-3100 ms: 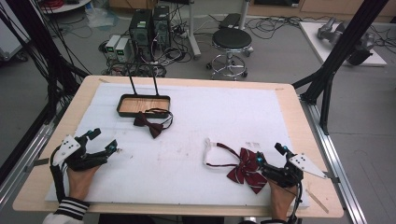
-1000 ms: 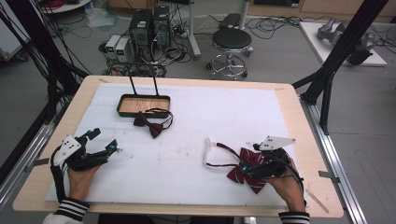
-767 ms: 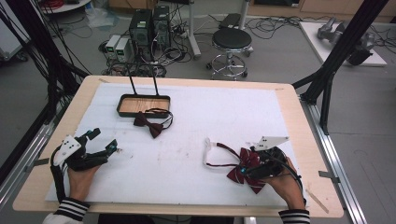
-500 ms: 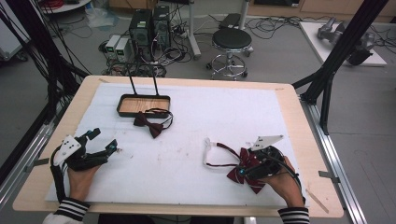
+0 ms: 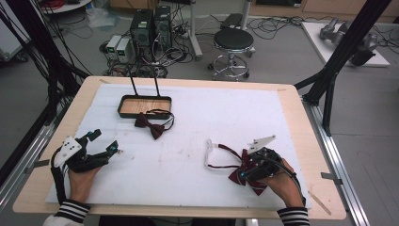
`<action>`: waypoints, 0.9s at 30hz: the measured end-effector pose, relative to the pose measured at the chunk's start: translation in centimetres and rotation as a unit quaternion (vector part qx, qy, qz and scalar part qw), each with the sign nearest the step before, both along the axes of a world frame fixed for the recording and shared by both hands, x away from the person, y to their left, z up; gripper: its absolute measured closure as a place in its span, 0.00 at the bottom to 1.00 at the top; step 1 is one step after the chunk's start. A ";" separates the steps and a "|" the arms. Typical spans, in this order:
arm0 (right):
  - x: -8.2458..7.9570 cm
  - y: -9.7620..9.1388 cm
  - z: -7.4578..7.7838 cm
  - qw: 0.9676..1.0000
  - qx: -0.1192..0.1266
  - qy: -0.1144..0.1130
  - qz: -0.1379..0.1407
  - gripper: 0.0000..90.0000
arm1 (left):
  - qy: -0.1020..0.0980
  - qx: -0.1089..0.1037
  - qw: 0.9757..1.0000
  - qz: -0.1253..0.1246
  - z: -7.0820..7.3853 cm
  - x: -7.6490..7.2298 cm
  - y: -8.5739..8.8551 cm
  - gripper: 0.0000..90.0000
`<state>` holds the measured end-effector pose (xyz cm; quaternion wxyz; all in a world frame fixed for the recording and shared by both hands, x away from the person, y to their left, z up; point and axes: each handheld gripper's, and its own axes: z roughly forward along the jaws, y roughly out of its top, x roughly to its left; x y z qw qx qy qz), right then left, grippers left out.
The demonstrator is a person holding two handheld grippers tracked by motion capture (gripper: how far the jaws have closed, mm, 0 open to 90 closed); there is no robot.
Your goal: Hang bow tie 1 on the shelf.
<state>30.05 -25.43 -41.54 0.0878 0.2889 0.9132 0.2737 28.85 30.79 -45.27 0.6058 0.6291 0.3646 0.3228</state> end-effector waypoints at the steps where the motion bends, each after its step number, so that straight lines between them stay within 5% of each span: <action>1: 0.0 0.0 0.0 1.000 0.001 0.003 -0.001 0.34 | 0.000 0.000 1.000 0.000 0.0 0.0 0.0 0.18; 20: 0.6 0.4 -0.4 0.999 -0.031 0.016 -0.001 0.56 | 0.001 -0.002 1.000 0.001 0.0 0.0 0.0 0.18; 27: 0.7 0.9 -0.3 0.999 -0.049 0.024 -0.005 0.74 | 0.001 -0.002 1.000 0.001 0.0 0.0 0.0 0.18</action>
